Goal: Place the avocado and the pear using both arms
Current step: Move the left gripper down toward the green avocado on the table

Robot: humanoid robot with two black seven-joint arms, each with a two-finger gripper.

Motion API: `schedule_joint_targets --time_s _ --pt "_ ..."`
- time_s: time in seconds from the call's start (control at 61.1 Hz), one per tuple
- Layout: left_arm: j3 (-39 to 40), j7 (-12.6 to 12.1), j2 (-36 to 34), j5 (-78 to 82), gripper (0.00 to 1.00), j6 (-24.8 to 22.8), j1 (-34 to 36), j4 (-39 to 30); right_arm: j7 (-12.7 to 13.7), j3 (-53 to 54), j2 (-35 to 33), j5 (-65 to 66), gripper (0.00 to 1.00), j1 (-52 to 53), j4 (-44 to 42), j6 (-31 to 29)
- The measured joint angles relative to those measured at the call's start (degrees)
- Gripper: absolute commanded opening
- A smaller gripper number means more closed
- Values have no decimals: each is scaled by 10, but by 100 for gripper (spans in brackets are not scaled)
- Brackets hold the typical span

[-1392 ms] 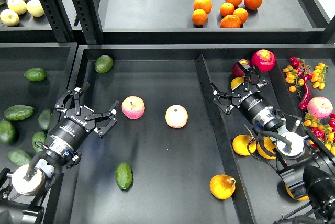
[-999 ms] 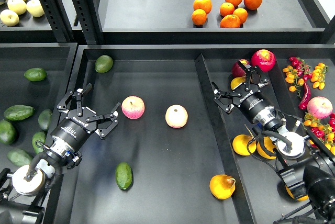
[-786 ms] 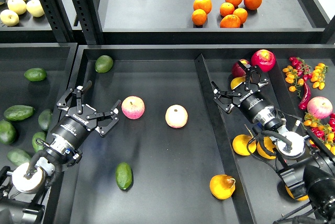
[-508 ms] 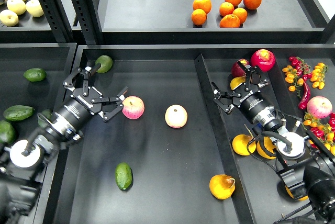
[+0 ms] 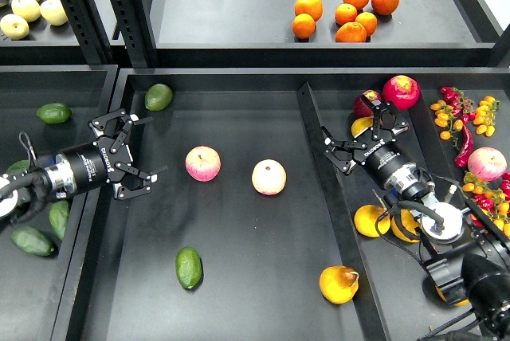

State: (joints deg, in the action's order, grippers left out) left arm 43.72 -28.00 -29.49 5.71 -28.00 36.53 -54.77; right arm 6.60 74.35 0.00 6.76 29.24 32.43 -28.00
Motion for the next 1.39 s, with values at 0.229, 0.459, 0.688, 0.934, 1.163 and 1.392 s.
schedule_joint_targets --time_s 0.229,0.459,0.688,0.934,1.163,1.392 --pt "-51 0 -5 100 100 0 37 0 1 0 0 0 100 -2 0 0" --pt "-93 0 -5 236 100 0 65 -5 1 -1 0 1 100 -2 0 0" --pt "-118 0 5 343 99 0 65 -16 1 -1 0 2 100 -4 -1 0" --pt "-165 0 29 442 99 0 64 -32 1 -1 0 2 100 -7 -1 0" --pt "-189 0 78 537 99 0 63 -32 1 -1 0 3 100 -12 -1 0" --pt "-208 0 89 578 99 0 58 -31 1 -1 0 4 100 -12 0 0"
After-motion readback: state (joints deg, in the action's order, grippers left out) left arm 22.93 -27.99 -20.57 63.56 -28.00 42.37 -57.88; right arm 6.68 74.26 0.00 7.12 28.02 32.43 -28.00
